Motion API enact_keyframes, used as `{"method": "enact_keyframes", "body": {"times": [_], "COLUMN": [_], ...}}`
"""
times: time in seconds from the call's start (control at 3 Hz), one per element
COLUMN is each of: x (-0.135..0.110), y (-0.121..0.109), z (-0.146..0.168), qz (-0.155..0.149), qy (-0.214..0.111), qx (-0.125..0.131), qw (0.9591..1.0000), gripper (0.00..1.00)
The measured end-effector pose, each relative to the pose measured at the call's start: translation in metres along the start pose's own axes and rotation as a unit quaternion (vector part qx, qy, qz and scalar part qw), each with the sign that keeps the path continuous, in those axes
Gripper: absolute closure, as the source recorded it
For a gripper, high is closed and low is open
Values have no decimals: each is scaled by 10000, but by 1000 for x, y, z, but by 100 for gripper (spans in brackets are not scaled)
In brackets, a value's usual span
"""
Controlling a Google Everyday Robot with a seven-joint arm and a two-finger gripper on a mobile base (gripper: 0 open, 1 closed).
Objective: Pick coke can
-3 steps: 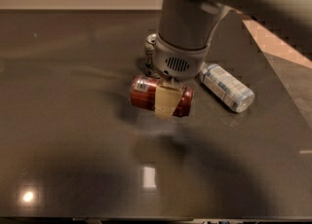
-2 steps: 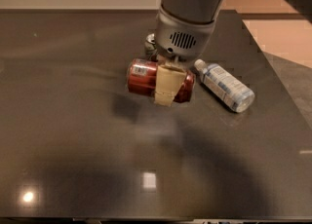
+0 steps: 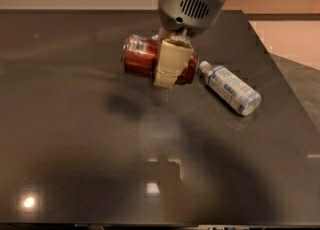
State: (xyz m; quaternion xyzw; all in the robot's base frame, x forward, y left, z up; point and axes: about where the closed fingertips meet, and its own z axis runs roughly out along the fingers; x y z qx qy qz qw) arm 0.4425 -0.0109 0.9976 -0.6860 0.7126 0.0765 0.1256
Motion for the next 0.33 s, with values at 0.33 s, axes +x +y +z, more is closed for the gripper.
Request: {"method": "enact_keyframes", "body": {"times": [0.33], "x": [-7], "y": [-5], "z": [-3], "qz": [-9], "qy": [-118], "qx": [154], "qw": [9998], "gripper": [100]}}
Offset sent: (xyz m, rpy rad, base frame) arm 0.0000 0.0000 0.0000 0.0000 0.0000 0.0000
